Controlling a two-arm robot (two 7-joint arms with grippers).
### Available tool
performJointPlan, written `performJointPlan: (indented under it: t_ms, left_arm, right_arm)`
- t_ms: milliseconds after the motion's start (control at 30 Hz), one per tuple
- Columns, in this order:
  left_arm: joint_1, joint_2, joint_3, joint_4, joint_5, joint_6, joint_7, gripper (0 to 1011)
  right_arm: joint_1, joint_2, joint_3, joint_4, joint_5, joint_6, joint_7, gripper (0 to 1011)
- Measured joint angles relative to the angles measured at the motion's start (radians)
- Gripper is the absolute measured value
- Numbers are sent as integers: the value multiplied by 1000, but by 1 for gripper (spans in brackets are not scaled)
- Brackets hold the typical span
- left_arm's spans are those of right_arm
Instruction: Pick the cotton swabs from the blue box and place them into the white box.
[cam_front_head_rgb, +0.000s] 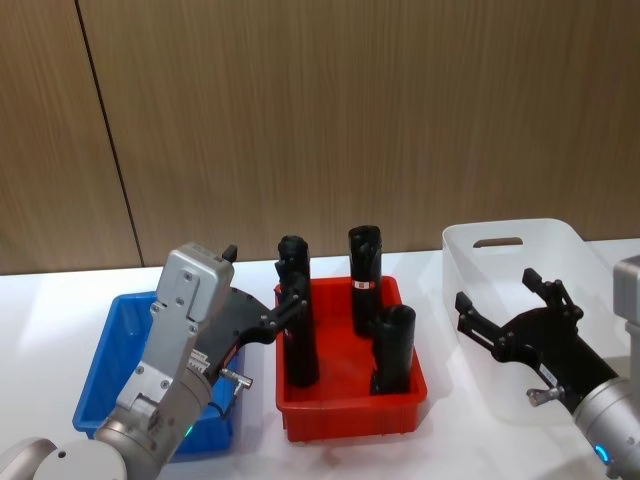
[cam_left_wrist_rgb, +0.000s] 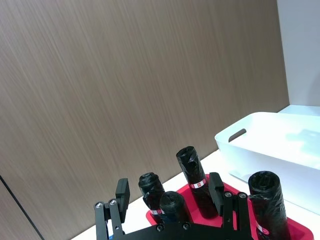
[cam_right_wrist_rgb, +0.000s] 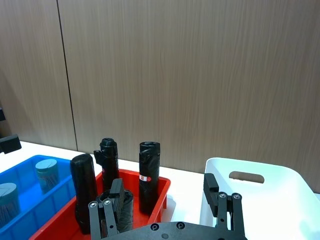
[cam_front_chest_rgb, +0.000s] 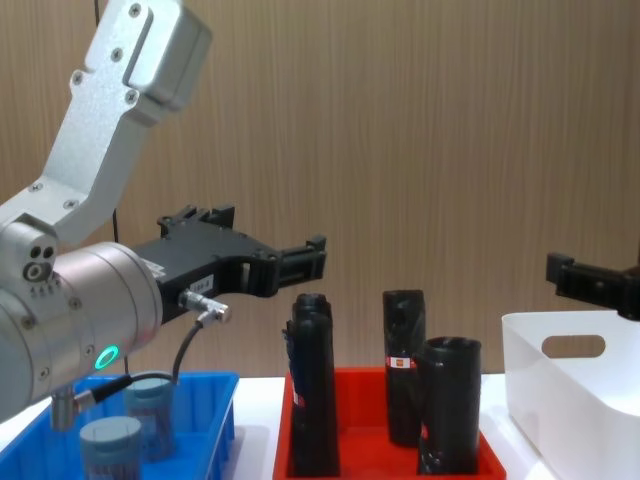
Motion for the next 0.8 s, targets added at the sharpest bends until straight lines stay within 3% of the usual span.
performJointPlan:
  t_ms: [800]
  left_arm:
    - [-3, 0, -3, 4, 0, 7, -8, 1004]
  right_arm:
    - [0, 0, 0, 0, 0, 0, 0, 1001]
